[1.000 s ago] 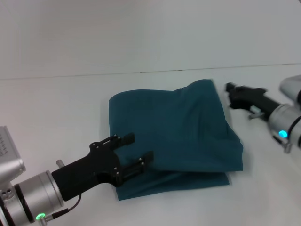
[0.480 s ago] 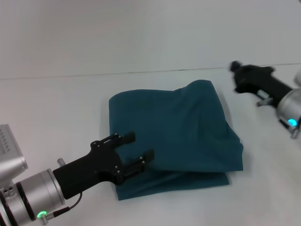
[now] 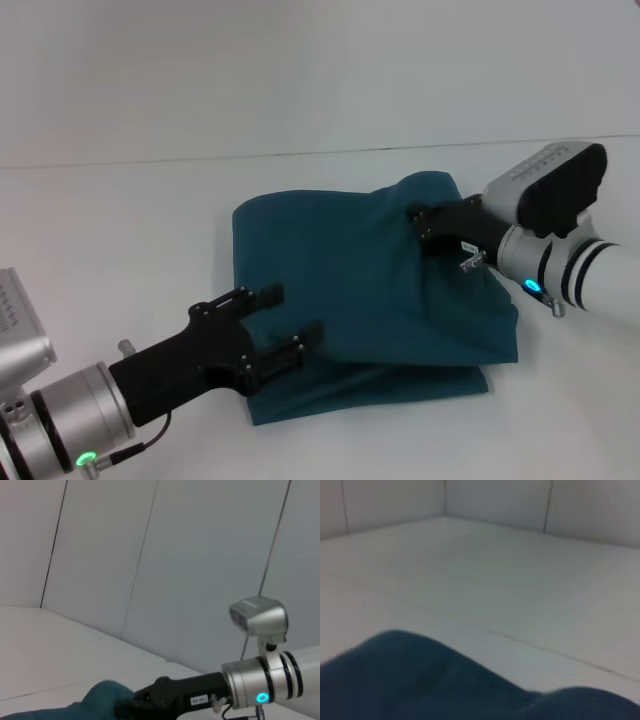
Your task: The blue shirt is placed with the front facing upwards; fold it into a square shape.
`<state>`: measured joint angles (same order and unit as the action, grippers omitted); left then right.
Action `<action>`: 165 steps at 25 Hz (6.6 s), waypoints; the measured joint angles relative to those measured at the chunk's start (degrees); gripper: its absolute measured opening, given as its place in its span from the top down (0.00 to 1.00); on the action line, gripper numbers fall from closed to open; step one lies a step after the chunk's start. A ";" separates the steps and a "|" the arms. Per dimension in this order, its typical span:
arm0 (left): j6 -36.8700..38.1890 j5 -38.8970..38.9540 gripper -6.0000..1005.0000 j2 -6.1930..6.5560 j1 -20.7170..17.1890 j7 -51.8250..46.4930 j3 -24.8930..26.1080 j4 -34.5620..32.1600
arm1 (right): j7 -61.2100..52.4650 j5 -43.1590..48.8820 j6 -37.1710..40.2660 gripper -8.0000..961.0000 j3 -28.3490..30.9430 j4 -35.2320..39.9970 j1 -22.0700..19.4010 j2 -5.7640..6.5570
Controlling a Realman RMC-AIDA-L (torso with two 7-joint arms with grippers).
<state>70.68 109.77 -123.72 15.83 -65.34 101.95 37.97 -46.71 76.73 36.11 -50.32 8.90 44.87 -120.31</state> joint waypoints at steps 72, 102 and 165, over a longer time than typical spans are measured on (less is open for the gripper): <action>1.17 -0.09 0.28 -0.03 -0.70 2.25 0.66 -0.60 | 10.57 -3.09 24.00 0.99 2.94 3.71 -21.64 0.09; 1.68 -0.09 0.28 0.07 -0.27 2.32 0.47 -0.50 | 31.20 -6.78 32.89 0.99 15.13 -15.73 -24.66 0.05; 1.89 -0.09 0.29 0.24 -0.22 3.11 0.69 -0.58 | 35.30 8.72 27.50 0.99 48.87 -16.19 -21.13 0.17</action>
<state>72.57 109.69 -123.48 15.61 -62.23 102.64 37.39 -11.41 85.45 63.62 -1.46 -7.29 23.74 -120.13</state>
